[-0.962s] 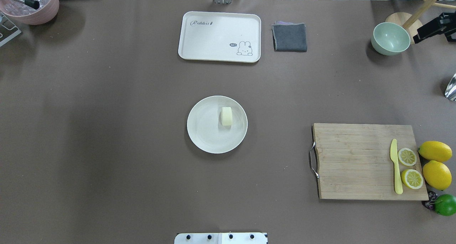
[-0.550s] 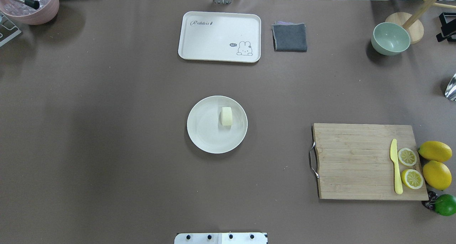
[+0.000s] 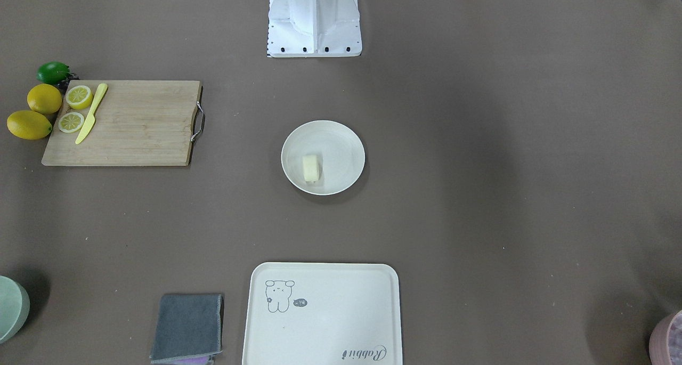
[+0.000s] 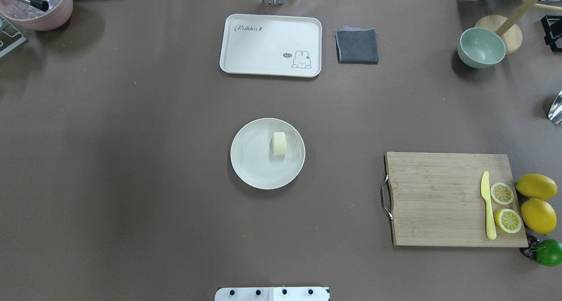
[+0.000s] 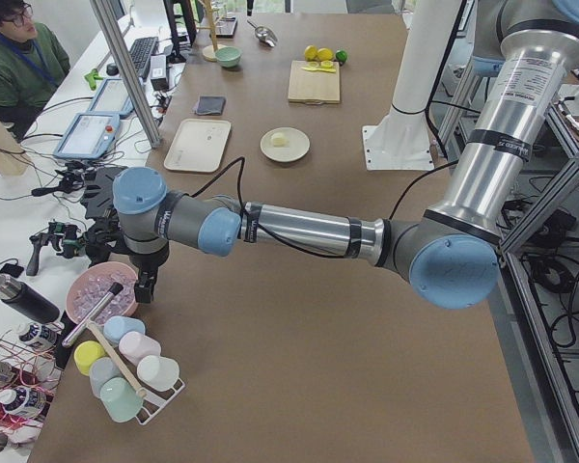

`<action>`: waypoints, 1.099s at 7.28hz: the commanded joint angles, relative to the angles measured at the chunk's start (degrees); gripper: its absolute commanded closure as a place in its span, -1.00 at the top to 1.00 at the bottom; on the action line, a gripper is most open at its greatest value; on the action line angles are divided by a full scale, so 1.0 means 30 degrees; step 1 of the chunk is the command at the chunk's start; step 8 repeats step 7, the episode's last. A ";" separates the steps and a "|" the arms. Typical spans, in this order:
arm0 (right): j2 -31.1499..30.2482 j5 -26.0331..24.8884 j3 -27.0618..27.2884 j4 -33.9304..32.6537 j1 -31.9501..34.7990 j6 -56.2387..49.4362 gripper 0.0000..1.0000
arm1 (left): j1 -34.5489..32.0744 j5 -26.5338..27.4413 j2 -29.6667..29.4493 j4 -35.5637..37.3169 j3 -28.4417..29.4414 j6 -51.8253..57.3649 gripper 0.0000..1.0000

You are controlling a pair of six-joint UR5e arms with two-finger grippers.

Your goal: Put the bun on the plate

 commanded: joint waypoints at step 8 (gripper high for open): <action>0.0020 0.0334 0.0061 0.0034 0.0079 0.0011 1.00 | 0.0261 0.0011 0.0303 0.0152 0.0728 -0.1830 0.96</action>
